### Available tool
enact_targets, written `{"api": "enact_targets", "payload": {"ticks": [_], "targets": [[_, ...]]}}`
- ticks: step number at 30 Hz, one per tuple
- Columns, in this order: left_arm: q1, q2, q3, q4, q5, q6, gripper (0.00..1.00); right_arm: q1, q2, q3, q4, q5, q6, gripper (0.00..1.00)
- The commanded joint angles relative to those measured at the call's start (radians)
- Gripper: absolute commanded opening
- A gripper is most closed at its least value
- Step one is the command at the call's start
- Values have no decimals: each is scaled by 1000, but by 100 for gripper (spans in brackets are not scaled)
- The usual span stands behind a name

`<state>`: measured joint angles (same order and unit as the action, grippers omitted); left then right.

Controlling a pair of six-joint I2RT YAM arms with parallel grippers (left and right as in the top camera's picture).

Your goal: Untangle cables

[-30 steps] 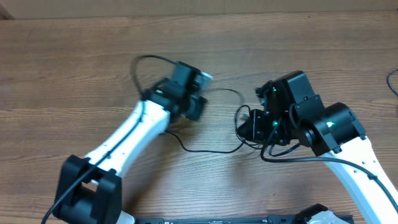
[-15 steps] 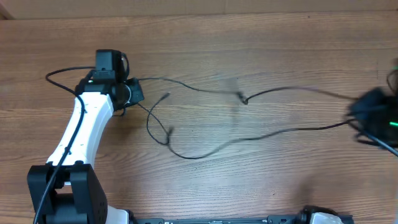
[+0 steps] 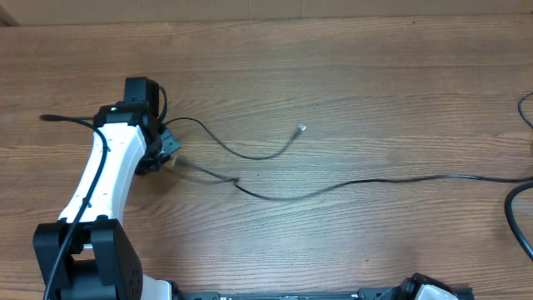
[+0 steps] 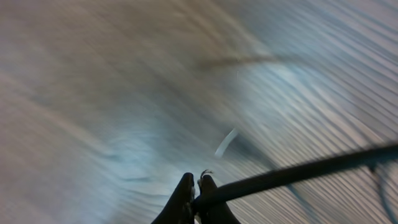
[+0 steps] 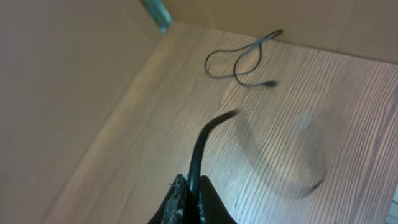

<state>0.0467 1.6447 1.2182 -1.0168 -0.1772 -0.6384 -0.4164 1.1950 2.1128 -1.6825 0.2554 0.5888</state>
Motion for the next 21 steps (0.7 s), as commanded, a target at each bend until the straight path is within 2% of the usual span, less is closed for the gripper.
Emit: {"api": "enact_targets", "payload": {"ticks": [1, 4, 7, 9, 12, 17, 21], "targets": [[16, -22, 13, -15, -83, -103, 4, -6, 11, 21, 43, 57, 74, 4], [16, -22, 12, -15, -58, -103, 4, -6, 30, 21, 172, 56, 87, 4], [16, -22, 12, -20, -57, -103, 5, -6, 58, 21, 364, 19, 27, 4], [15, -22, 12, -26, -37, -102, 17, -6, 89, 21, 503, -73, -104, 4], [11, -22, 12, -27, 30, -102, 47, -6, 153, 21, 655, -214, -254, 4], [10, -22, 12, -29, 127, -102, 83, -6, 304, 21, 910, -288, -341, 4], [9, -22, 12, -55, 125, -93, 87, -6, 419, 21, 1108, -349, -388, 4]]}}
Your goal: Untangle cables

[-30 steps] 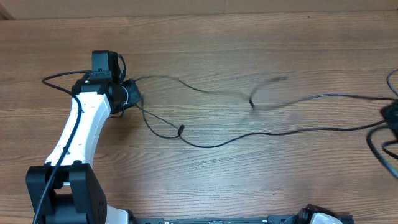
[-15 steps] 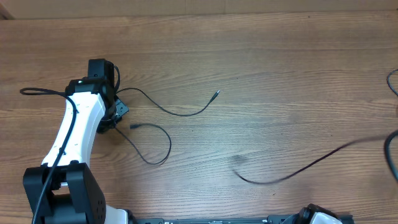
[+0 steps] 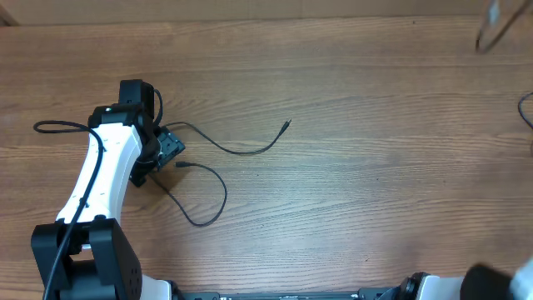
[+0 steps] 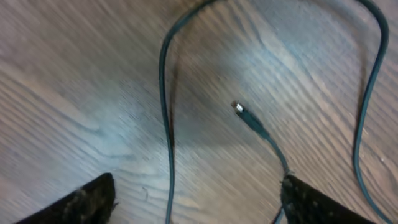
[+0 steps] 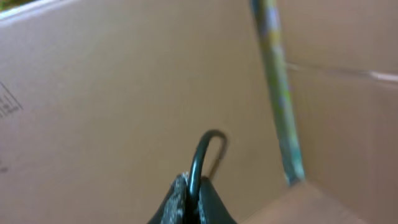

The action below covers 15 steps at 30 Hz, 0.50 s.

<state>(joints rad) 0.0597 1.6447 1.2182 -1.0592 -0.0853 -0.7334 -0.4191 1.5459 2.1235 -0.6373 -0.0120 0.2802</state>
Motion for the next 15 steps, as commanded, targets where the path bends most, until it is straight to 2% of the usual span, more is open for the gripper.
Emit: {"api": "enact_targets", "payload": {"ticks": [1, 4, 8, 11, 15], "targets": [[-4, -22, 12, -14, 34, 2, 87, -3, 89, 11, 99, -104, -79, 4], [-4, -22, 12, -14, 34, 0, 84, -2, 162, 11, 192, -192, -55, 4], [-7, -22, 12, -11, 35, 0, 72, -2, 280, 9, 179, -219, -53, 4], [-8, -22, 12, -9, 35, 0, 55, -2, 389, 9, 135, -207, -53, 4], [-8, -22, 12, -14, 73, 1, 19, 0, 555, 9, 38, -207, -44, 7]]}}
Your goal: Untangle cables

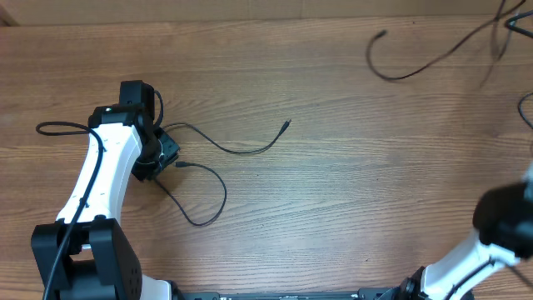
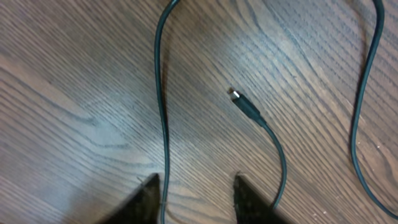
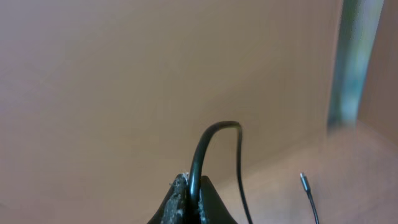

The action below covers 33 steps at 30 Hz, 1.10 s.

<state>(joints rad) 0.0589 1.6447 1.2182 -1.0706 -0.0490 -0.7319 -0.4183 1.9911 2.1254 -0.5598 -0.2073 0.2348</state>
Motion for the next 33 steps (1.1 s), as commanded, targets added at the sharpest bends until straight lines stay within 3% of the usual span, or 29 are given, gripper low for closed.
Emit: {"api": "enact_targets", "payload": {"ticks": [1, 3, 5, 7, 8, 11, 15, 18, 21, 23, 24, 25, 27, 28, 29, 33], "targets": [[-8, -22, 12, -3, 56, -1, 17, 2, 140, 7, -60, -12, 2, 10], [-8, -22, 12, -2, 103, -1, 6, 6, 190, 7, -103, -11, 3, 24], [-8, -22, 12, 2, 147, -1, 4, 12, 228, 7, -139, -14, 5, 48], [-8, -22, 12, 5, 176, -1, 4, 15, 234, 7, -158, -31, 15, 77], [-8, -22, 12, 5, 186, -1, 4, 15, 228, 11, -158, -39, 33, 98], [-9, -22, 12, 25, 288, 80, 4, 12, 172, 40, -161, -81, 77, 100], [-44, -22, 12, 114, 531, 329, 4, 6, 51, 83, -185, -86, 87, 100], [-98, -22, 13, 190, 671, 415, 5, 6, -76, 93, -244, -87, 87, 100], [-162, -22, 13, 247, 635, 418, 4, 18, -180, 93, -397, -103, 80, 100], [-188, -22, 13, 259, 513, 417, 5, 39, -220, 93, -523, -109, 75, 100], [-191, -22, 17, 240, 384, 392, 5, 74, -232, 93, -646, -109, 73, 100], [-187, -22, 21, 221, 332, 364, 15, 91, -232, 92, -693, -109, 71, 100], [-167, -22, 33, 169, 243, 295, 81, 139, -223, 75, -778, -109, 71, 100], [-154, -22, 39, 142, 204, 274, 93, 166, -220, 60, -806, -109, 67, 100], [-138, -22, 42, 119, 171, 271, 100, 188, -217, 44, -821, -109, 60, 100], [-85, -22, 42, 41, -76, 283, 99, 299, -213, -35, -847, -109, -1, 99]]}}
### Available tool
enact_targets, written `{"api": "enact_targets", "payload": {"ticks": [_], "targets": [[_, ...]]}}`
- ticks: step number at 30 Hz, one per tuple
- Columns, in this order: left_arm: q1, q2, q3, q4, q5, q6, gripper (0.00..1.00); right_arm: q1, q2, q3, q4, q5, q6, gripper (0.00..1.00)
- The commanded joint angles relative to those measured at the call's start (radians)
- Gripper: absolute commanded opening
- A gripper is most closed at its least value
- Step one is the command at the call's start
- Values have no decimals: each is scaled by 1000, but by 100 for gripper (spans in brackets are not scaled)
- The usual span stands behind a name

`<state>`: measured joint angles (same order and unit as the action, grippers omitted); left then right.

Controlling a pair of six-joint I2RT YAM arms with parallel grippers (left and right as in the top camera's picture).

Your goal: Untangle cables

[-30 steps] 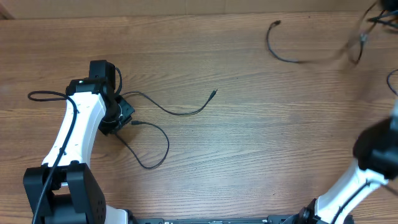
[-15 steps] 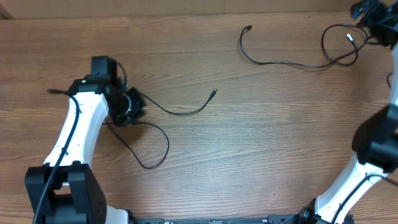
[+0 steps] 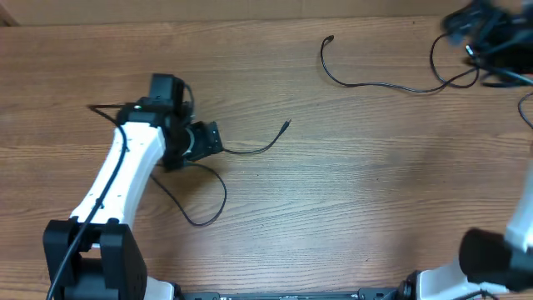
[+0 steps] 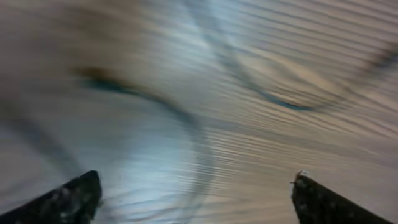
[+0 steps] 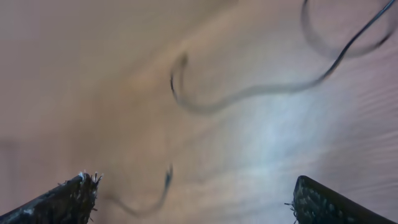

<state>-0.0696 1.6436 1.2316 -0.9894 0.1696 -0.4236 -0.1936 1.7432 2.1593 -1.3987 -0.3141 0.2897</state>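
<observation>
A thin black cable point(image 3: 250, 152) lies left of centre, one plug end pointing to the middle of the table, with a loop point(image 3: 223, 196) of it nearer the front. My left gripper point(image 3: 208, 138) hovers over it, open; in the left wrist view point(image 4: 196, 199) the fingers stand wide apart with only blurred cable and wood between them. A second black cable point(image 3: 375, 84) lies along the back right. My right gripper point(image 3: 481, 33), blurred, is above that cable's right end and open; the cable point(image 5: 249, 93) shows below the right wrist view point(image 5: 196, 199).
The wooden table point(image 3: 350, 200) ends at a cardboard wall point(image 3: 250, 8) along the back. A short arc of another dark cable point(image 3: 525, 108) shows at the right edge. The left arm's own lead point(image 3: 104, 108) sticks out beside its wrist.
My right gripper was shut on the second cable, held up in the air; now it is open and the cable lies on the back right. My left gripper has shifted right and opened wider.
At first both grippers were shut on cables that crossed near the left arm, one running far to the right. Then the left gripper was open with its cable lying loose, the other cable gone rightward. Then the right held it aloft; now it lies apart.
</observation>
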Motion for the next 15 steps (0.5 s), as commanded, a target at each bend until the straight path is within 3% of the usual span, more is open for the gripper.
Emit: {"api": "enact_targets", "payload": {"ticks": [1, 4, 15], "targets": [[54, -21, 29, -49, -359, -25, 100, 96, 35, -86, -9, -2, -56, 99], [81, -18, 23, -21, -504, -24, 99, 179, 35, -151, 7, -2, -56, 99], [92, 114, -45, 259, -540, 172, 100, 334, 35, -225, -8, -2, -55, 100]]}}
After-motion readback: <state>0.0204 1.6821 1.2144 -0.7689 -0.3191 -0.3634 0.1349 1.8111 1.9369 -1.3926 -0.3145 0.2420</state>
